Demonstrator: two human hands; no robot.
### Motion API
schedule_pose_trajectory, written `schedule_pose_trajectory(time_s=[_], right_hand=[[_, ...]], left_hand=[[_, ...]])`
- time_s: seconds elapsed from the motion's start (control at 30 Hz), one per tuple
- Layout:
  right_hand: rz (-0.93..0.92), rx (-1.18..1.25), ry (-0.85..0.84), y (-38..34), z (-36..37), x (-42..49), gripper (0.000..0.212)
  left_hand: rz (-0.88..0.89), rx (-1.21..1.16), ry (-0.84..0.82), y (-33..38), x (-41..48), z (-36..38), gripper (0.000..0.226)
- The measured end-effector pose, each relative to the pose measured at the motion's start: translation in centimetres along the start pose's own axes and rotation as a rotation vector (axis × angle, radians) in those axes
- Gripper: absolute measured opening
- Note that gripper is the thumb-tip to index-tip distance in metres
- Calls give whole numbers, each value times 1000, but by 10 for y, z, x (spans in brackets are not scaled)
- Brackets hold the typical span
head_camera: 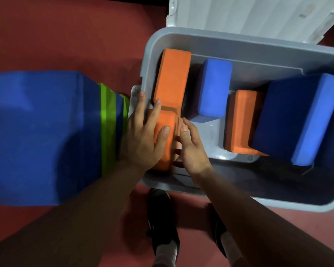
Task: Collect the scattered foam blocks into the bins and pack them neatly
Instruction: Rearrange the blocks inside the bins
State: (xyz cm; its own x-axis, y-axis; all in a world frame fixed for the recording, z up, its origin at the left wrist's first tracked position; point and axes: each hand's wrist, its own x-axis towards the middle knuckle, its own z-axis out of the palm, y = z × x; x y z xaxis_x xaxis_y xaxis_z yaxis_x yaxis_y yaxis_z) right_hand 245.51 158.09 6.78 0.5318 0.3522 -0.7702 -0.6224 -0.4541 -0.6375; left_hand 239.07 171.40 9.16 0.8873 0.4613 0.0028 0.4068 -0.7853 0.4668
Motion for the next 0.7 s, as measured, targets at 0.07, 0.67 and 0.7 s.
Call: schedule_pose_trajectory(time_s=[0.07, 0.67, 0.7], right_hand=[[-16, -72, 11, 0, 8, 2, 81], [15, -46, -39, 17, 16, 11, 101], [26, -28, -36, 12, 15, 9, 106]], left_hand=[[-3, 4, -1, -1, 0, 0, 65], [-51, 72, -35, 3, -2, 0, 63], [-54, 76, -40, 4, -2, 0, 63]])
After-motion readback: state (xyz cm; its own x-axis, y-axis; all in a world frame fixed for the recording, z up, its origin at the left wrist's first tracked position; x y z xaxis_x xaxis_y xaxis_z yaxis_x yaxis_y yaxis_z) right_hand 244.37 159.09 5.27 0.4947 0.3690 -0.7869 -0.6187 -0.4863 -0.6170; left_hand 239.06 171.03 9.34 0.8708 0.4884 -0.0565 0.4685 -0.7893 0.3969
